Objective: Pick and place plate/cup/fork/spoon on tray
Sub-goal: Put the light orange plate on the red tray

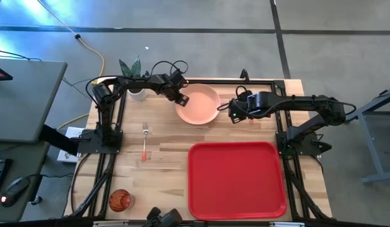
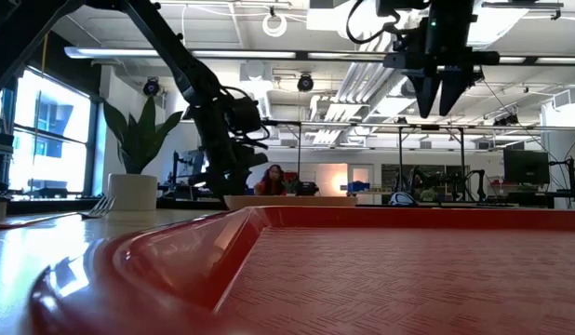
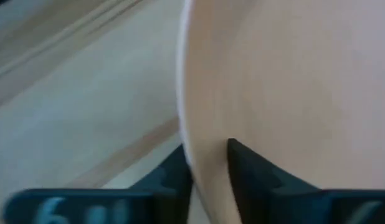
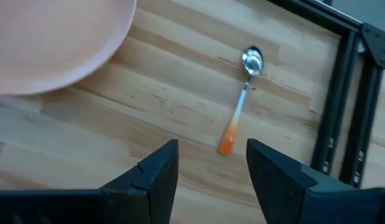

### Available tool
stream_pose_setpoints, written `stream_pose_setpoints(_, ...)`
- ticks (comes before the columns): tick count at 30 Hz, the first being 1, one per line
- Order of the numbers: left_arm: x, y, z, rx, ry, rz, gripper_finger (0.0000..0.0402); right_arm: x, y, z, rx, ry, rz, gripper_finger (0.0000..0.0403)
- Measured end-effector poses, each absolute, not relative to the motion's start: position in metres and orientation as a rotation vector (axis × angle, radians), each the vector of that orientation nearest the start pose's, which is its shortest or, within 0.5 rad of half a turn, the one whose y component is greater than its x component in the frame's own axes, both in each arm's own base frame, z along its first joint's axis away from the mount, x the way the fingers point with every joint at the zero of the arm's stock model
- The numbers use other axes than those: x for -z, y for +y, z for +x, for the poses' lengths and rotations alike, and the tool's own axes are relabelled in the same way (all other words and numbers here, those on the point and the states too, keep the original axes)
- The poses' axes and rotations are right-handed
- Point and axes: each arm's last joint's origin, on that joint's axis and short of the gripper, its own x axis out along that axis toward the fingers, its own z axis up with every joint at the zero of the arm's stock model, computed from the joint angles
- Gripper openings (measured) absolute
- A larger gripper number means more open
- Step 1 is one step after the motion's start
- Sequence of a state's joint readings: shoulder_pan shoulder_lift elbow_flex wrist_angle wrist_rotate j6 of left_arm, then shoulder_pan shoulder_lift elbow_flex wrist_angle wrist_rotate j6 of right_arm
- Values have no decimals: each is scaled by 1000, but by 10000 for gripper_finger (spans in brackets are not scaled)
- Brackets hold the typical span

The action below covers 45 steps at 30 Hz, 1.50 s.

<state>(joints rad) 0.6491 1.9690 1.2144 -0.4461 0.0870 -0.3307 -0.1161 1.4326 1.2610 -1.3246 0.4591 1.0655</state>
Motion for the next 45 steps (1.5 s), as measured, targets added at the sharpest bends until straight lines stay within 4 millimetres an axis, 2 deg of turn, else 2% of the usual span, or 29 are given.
stream_pose_setpoints(4, -135, 227, 303, -602, 1021, -761, 13, -289, -40, 238, 1156, 1095, 557, 157)
stream_pose_setpoints(8, -138, 230, 303, -511, 987, -823, 15, -288, -40, 238, 1085, 1155, 542, 140)
stream_pose_setpoints(12, -157, 224, 308, -453, 943, -791, 6, -291, -37, 236, 1064, 1155, 546, 129)
stream_pose_setpoints(18, -188, 202, 326, -347, 817, -642, 5, -306, -36, 223, 1123, 1020, 505, 118)
stream_pose_setpoints(23, -208, 176, 350, -250, 664, -675, 5, -323, -37, 205, 1142, 908, 528, 110)
stream_pose_setpoints(27, -218, 144, 372, -170, 581, -709, 5, -336, -36, 189, 1149, 818, 553, 102)
stream_pose_setpoints(34, -211, 78, 397, -160, 598, -651, 5, -348, -36, 170, 1187, 719, 547, 89)
stream_pose_setpoints(40, -203, 50, 413, -139, 531, -668, 5, -346, -36, 173, 1178, 743, 536, 79)
stream_pose_setpoints(45, -180, 27, 424, -181, 535, -762, 5, -344, -34, 178, 1148, 764, 559, 74)
